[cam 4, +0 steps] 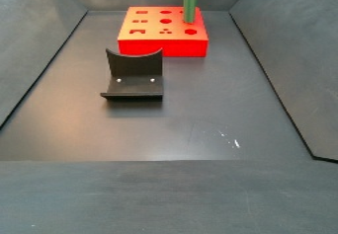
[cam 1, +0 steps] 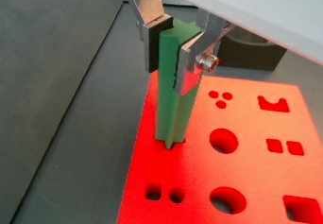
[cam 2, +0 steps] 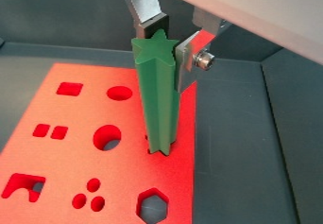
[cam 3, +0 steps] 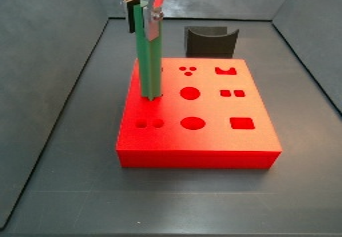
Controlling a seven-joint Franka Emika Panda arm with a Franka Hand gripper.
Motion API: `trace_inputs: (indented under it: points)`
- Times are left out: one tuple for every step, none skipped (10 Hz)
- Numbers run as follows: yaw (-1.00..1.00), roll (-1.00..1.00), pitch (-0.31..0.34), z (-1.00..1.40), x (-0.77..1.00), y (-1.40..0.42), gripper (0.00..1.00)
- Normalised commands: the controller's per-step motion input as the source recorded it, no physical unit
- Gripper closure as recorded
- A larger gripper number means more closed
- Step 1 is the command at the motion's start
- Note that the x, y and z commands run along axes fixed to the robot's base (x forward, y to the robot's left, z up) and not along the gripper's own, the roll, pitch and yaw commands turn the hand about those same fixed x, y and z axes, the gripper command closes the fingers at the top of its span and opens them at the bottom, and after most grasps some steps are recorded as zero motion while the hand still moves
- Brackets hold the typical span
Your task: Insert the star object.
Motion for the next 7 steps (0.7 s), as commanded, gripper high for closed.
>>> trace_inputs:
  points:
    - [-0.07,0.06,0.119,-0.51,0.09,0.0,1.0]
    - [-0.09,0.09,0.1,-0.59,0.04,-0.03,1.0]
    - [-0.11,0.12,0.16,-0.6,0.09,-0.07,1.0]
    - [-0.1,0.11,0.151,-0.58,0.09,-0.08,1.0]
    - [-0.1,0.12,0.163,-0.61,0.13,-0.1,1.0]
    - [-0.14,0.01,0.196,-0.79,0.27,-0.13,1.0]
    - [-0.21,0.0,0.119,-0.95,0.33,-0.14,1.0]
